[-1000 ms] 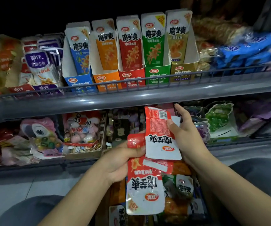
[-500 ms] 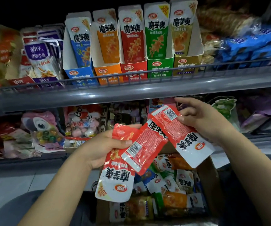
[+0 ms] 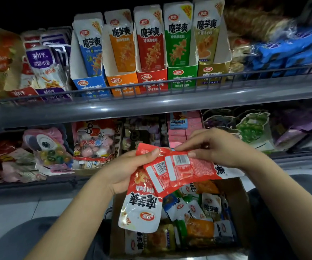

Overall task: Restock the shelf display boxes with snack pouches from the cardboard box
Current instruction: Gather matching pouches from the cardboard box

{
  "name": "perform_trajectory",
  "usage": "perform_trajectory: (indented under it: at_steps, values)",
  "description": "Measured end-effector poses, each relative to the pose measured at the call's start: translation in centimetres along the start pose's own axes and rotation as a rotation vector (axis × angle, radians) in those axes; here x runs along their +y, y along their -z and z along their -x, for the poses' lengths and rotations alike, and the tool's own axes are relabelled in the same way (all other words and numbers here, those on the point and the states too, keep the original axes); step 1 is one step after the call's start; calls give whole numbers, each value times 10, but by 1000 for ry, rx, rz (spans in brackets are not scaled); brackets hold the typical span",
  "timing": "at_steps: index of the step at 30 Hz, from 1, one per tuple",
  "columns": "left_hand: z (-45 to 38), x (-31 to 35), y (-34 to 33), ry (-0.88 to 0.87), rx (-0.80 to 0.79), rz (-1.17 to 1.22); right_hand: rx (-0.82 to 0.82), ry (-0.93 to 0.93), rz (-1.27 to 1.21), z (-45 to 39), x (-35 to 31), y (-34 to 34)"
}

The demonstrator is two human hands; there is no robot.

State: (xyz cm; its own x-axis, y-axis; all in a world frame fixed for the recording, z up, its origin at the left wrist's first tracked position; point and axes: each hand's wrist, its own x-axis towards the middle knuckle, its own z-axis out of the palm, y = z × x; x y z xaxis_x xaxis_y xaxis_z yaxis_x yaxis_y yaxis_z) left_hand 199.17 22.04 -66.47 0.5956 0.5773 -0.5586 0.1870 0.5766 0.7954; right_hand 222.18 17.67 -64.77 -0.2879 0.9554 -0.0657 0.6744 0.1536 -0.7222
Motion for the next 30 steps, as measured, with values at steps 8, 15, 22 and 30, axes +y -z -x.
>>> perform_trajectory:
  at_steps: [8,15,22,30]
  values:
    - [-7,-9,-12,-16,101,-65,258,102,143,-15,0,-23]
    - [-8,-8,-10,-152,279,49,445,-419,-587,-8,-2,-26]
    - [-6,-8,-8,-98,196,14,298,-546,-1098,-12,12,-22]
    - [4,-1,6,-70,136,-321,-3,-468,-737,-2,11,-4]
